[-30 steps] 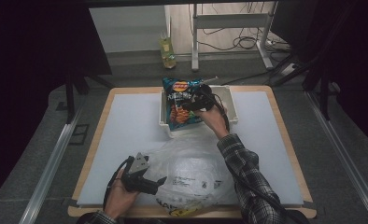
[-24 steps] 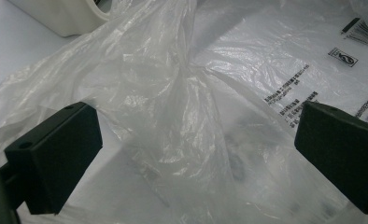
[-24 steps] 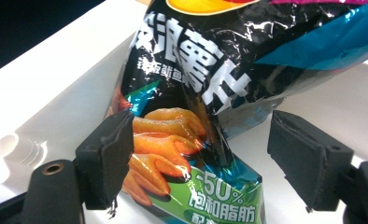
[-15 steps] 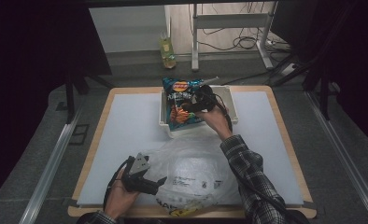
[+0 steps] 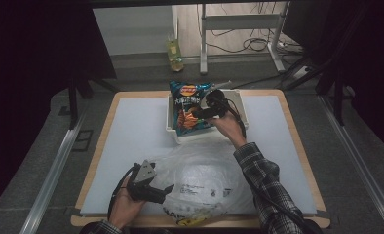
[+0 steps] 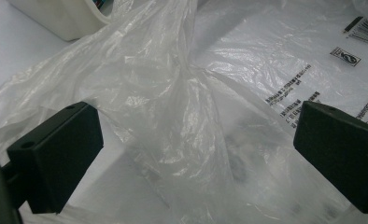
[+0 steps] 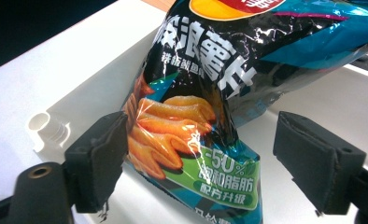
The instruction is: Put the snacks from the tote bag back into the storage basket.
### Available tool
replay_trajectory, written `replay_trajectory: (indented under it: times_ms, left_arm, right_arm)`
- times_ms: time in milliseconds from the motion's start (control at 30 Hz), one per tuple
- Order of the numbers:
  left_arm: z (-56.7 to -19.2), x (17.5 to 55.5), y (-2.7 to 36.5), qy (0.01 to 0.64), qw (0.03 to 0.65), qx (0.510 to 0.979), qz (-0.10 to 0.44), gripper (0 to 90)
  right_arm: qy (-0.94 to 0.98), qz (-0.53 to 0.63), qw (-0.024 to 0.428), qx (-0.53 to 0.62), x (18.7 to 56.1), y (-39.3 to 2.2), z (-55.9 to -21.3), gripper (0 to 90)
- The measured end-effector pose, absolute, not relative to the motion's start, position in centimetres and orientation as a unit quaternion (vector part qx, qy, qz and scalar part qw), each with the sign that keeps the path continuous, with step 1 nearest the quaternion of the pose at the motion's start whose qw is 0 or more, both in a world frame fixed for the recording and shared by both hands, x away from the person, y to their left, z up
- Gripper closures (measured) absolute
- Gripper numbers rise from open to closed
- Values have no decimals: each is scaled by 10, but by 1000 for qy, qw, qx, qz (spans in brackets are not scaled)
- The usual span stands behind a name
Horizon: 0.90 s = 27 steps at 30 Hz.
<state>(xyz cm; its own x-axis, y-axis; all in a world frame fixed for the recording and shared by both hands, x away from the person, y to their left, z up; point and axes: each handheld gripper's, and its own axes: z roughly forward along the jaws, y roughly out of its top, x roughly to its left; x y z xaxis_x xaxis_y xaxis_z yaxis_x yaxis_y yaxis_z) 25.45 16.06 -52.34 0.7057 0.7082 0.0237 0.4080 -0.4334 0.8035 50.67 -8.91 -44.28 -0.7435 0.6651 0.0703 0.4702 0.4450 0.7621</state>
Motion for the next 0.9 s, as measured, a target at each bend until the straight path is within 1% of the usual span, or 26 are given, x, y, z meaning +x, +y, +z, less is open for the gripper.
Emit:
replay_trajectory:
  times_ms: [467,667,900]
  left_arm:
    - [-523,254,161,337,412,826,185,12]
    - [-524,254,161,338,410,826,187,11]
    - [-524,254,161,339,411,825,187,11]
  right_arm:
    - [847,405,121,323,492,-94,-439,124]
    - [849,403,111,323,485,-95,-438,127]
    - [850,404,116,318,477,-97,-435,127]
